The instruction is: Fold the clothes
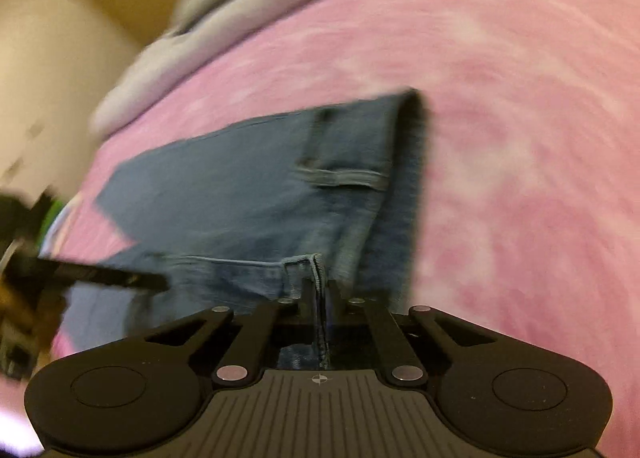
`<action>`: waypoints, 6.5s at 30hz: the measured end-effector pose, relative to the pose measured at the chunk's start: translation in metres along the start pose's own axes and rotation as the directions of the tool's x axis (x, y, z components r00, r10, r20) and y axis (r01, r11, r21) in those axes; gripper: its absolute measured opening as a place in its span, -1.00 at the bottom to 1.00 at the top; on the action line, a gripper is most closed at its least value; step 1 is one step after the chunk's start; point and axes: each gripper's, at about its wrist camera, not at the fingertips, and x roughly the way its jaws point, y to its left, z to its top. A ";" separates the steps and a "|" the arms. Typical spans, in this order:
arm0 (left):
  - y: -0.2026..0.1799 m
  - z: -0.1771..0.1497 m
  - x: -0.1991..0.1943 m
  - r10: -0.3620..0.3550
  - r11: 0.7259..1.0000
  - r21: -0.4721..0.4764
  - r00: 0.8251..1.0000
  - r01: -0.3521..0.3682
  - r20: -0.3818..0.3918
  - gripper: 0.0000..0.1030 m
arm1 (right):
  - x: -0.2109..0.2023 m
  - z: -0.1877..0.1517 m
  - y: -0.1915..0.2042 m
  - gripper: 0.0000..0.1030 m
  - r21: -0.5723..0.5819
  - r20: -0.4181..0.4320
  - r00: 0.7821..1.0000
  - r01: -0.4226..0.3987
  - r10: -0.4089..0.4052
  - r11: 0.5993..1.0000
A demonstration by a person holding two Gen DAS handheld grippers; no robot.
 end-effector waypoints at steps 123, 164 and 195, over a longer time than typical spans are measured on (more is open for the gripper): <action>0.260 -0.101 -0.367 0.321 0.942 0.103 0.947 -0.319 -0.010 -0.45 | -0.024 -0.093 0.486 -0.73 0.141 -0.064 0.901 0.434 -0.429 0.890; 0.114 0.171 -0.037 0.187 0.919 0.335 0.977 -0.209 0.099 -0.45 | 0.064 0.123 0.109 -1.00 -0.078 0.024 0.970 0.243 -0.241 0.967; 0.181 0.249 0.027 0.133 0.572 0.820 0.990 -0.034 -0.052 0.04 | 0.138 0.205 0.064 0.37 -0.374 -0.172 0.968 0.108 -0.183 0.921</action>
